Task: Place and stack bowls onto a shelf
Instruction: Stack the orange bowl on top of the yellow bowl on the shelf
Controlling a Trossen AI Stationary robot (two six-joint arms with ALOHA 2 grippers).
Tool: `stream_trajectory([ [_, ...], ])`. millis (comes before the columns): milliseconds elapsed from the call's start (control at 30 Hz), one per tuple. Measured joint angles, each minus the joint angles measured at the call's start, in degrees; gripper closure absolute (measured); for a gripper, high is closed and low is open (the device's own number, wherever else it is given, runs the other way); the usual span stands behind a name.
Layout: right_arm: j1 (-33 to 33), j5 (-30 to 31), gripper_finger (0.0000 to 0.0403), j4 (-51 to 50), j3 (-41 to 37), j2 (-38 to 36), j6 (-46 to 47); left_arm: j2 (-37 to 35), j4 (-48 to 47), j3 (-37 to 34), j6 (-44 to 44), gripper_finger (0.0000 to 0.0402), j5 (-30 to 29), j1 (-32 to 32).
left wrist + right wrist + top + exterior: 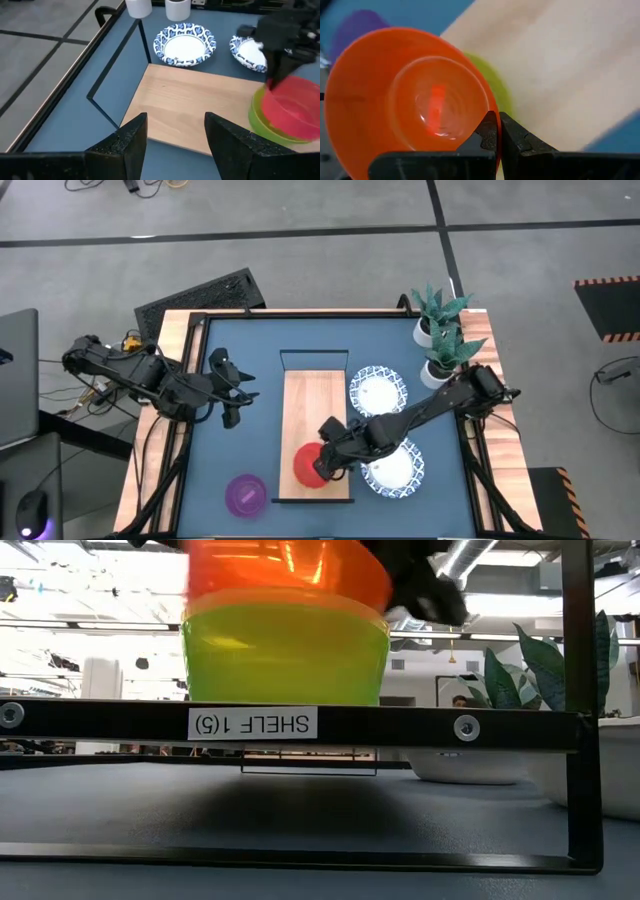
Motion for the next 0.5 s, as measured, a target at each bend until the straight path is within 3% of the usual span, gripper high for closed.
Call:
stream_trajectory([
  [367, -0.3, -2.5, 0.0380, -1.8, 0.1, 0.3, 0.3, 0.0, -0.6, 0.0, -0.1, 0.0219, 0.0, 0.0],
  [500, -0.4, -4.5, 0.0359, -2.0, 0.1, 0.3, 0.3, 0.0, -0.8, 0.0, -0.5, 0.0219, 0.1, 0.0],
])
